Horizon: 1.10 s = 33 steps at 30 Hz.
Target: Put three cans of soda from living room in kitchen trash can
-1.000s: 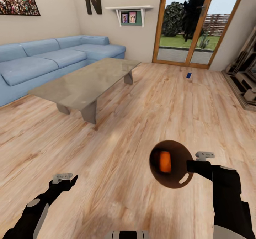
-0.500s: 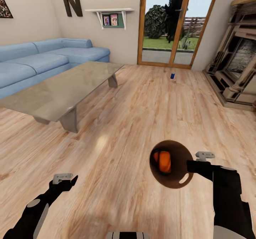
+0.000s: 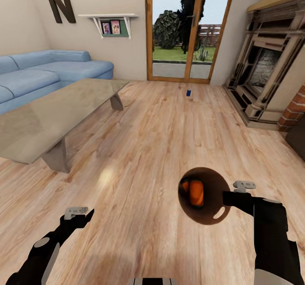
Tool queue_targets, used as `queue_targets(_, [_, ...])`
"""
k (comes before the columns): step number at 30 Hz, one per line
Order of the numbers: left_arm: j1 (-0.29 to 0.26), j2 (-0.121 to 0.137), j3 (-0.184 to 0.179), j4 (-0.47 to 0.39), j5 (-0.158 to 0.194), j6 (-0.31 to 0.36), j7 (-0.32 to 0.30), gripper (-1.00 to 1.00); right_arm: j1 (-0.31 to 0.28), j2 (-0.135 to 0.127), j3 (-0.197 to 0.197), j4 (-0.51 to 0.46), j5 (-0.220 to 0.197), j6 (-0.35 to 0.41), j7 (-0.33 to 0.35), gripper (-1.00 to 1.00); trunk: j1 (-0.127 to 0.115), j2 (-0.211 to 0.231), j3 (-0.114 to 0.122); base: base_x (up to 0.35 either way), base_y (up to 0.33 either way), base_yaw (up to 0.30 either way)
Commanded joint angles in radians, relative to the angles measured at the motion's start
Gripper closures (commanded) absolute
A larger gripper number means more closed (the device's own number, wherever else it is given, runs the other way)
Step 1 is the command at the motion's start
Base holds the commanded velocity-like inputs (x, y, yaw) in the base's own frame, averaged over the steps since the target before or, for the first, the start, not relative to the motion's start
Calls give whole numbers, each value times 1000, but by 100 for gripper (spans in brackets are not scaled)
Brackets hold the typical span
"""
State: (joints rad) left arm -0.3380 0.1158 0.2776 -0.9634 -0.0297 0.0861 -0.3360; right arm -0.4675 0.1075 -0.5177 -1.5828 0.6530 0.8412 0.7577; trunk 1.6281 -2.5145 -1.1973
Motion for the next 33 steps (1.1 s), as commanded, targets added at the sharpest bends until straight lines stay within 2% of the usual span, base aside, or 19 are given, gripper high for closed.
queue_targets(1, [0, 0, 0, 0, 0, 0, 0, -100, 0, 0, 1, 0, -21, 7, 6, 100, 0, 0, 1, 244, -161, -179])
queue_targets(17, [0, -1, 0, 0, -1, 0, 0, -100, 1, 6, 14, 0, -21, 7, 6, 100, 0, 0, 20, 255, -159, -136])
queue_targets(33, [0, -1, 0, 0, -1, -15, 0, -100, 1, 8, 21, 0, -22, 6, 6, 100, 0, 0, 38, 302, -109, -65])
